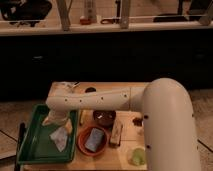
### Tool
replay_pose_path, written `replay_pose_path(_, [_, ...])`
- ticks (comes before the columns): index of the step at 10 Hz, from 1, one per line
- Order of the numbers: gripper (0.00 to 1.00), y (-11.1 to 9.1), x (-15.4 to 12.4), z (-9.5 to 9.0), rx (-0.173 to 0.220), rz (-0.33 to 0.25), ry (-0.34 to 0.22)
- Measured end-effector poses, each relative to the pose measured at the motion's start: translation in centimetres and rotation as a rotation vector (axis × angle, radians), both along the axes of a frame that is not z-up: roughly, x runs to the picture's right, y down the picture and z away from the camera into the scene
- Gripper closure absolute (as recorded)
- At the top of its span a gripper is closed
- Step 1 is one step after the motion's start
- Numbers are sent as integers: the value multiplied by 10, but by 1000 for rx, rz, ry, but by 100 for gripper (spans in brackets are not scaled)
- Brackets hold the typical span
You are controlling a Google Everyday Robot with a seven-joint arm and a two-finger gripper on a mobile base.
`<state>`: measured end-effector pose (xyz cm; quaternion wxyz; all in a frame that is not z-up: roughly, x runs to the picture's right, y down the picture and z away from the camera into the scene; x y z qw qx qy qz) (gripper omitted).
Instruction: Place towel in tray
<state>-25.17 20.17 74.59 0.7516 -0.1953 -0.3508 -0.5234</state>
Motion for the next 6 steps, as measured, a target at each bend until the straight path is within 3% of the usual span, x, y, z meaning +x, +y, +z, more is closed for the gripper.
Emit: replay_pose_path(6, [20, -7, 3, -1, 8, -1, -3])
